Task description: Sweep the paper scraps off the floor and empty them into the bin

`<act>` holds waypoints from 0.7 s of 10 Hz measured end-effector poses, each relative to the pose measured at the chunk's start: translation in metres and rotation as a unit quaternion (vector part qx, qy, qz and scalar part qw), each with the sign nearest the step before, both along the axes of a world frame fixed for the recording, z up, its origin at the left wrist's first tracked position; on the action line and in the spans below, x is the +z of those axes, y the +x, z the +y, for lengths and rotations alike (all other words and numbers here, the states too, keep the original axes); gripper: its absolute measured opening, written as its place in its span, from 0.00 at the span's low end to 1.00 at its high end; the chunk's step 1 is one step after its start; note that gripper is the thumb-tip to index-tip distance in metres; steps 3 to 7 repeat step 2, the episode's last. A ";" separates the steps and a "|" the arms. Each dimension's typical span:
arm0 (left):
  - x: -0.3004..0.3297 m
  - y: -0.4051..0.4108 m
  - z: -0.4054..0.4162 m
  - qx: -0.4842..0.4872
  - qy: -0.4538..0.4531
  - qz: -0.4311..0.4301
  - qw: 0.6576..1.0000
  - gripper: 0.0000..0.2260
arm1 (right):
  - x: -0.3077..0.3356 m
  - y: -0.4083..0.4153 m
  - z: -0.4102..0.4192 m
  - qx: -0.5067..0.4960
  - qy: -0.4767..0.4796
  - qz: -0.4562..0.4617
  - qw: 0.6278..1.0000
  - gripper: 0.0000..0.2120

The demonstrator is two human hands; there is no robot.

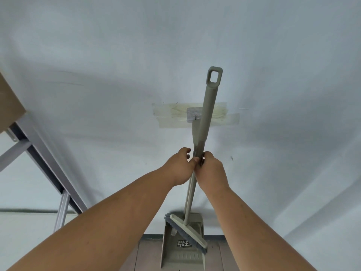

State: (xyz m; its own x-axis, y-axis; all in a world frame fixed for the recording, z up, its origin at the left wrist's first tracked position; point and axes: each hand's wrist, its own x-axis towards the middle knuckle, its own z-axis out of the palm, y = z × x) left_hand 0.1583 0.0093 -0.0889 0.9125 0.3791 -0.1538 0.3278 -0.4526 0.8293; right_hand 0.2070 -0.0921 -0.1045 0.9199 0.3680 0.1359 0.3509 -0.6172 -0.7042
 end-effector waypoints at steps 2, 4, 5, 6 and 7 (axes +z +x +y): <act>0.007 -0.038 0.014 0.042 0.025 -0.012 0.999 0.22 | 0.008 -0.001 -0.017 0.012 -0.029 0.033 0.999 0.24; 0.007 -0.038 0.014 0.042 0.025 -0.012 0.999 0.22 | 0.008 -0.001 -0.017 0.012 -0.029 0.033 0.999 0.24; 0.007 -0.038 0.014 0.042 0.025 -0.012 0.999 0.22 | 0.008 -0.001 -0.017 0.012 -0.029 0.033 0.999 0.24; 0.007 -0.038 0.014 0.042 0.025 -0.012 0.999 0.22 | 0.008 -0.001 -0.017 0.012 -0.029 0.033 0.999 0.24; 0.007 -0.038 0.014 0.042 0.025 -0.012 0.999 0.22 | 0.008 -0.001 -0.017 0.012 -0.029 0.033 0.999 0.24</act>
